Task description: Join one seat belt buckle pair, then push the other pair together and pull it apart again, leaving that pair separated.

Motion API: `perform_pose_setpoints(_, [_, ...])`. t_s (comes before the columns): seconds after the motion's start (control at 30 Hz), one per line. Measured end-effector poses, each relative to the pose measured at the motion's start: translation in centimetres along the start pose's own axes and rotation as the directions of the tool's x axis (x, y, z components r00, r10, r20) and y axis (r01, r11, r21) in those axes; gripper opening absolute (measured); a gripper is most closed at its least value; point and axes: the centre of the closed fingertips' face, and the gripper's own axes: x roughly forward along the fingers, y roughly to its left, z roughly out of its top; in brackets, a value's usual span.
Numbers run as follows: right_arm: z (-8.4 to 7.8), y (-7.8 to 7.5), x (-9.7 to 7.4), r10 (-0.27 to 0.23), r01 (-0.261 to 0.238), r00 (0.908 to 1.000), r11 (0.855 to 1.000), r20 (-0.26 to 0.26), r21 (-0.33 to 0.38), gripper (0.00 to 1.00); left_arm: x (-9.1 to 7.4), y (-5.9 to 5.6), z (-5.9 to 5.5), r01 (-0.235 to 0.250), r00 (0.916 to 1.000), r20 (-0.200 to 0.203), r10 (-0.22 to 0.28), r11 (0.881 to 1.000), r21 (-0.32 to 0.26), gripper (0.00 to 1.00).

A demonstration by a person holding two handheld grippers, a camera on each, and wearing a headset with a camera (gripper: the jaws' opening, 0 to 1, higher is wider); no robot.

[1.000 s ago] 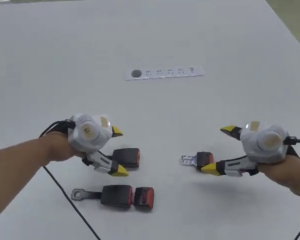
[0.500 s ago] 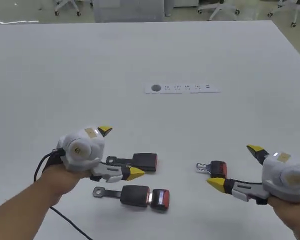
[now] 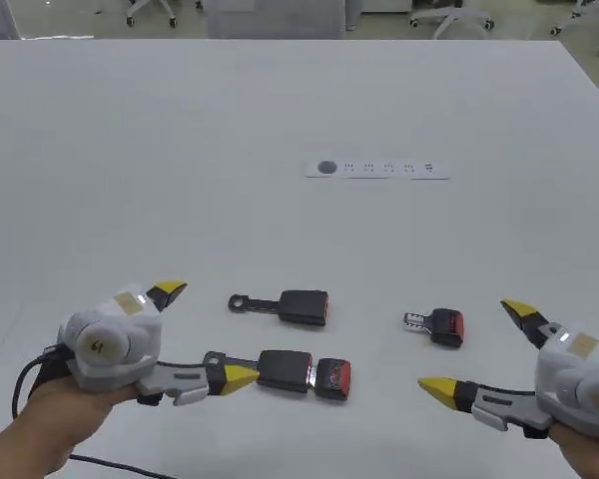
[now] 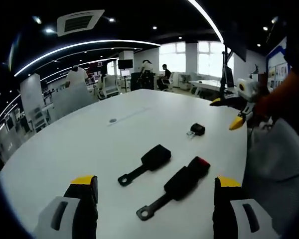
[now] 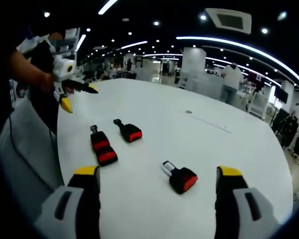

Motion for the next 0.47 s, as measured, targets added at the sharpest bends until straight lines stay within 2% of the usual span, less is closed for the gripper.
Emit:
perform_pose_setpoints(0.17, [-2.2,1.8,-1.4,0.038,-0.041,0.9977,0.998,-0.056,-0.041,0.99,-1.0,-1.5,-1.9,0.033,0.9990,-0.030,-0.033,0.999,-0.003,0.99])
perform_pose_setpoints(0.2, [-2.4,2.0,-1.6,0.041,-0.044,0.9974,0.998,-0.060,-0.050,0.99,-1.1,-1.8,-2.4,0.039,0.9981,-0.047,-0.039,0.999,-0.006,0.99])
perform_pose_setpoints(0.23, [-2.8,2.3,-1.9,0.047,-0.050,0.9966,0.997,-0.068,-0.052,0.99,-1.2,-2.1,-2.8,0.042,0.9973,-0.060,-0.042,0.999,0.004,0.99])
perform_pose_setpoints(0.27, [-3.1,2.4,-2.2,0.049,-0.053,0.9959,0.997,-0.077,-0.050,0.99,-1.4,-2.1,-3.0,0.036,0.9969,-0.072,-0.032,0.998,0.048,0.99])
perform_pose_setpoints(0.3, [-3.4,2.5,-2.5,0.046,-0.049,0.9955,0.998,-0.083,-0.040,0.99,-1.5,-2.1,-3.1,0.029,0.9970,-0.073,-0.023,0.997,0.074,0.99])
perform_pose_setpoints(0.4, [-3.7,2.3,-3.3,0.035,-0.038,0.9965,0.999,-0.075,-0.032,1.00,-1.6,-2.5,-2.9,0.033,0.9980,-0.055,-0.032,0.999,0.018,0.99])
perform_pose_setpoints(0.47, [-3.8,2.4,-3.5,0.034,-0.035,0.9964,0.999,-0.078,-0.022,1.00,-1.7,-2.4,-2.9,0.032,0.9981,-0.054,-0.031,0.999,0.022,0.99])
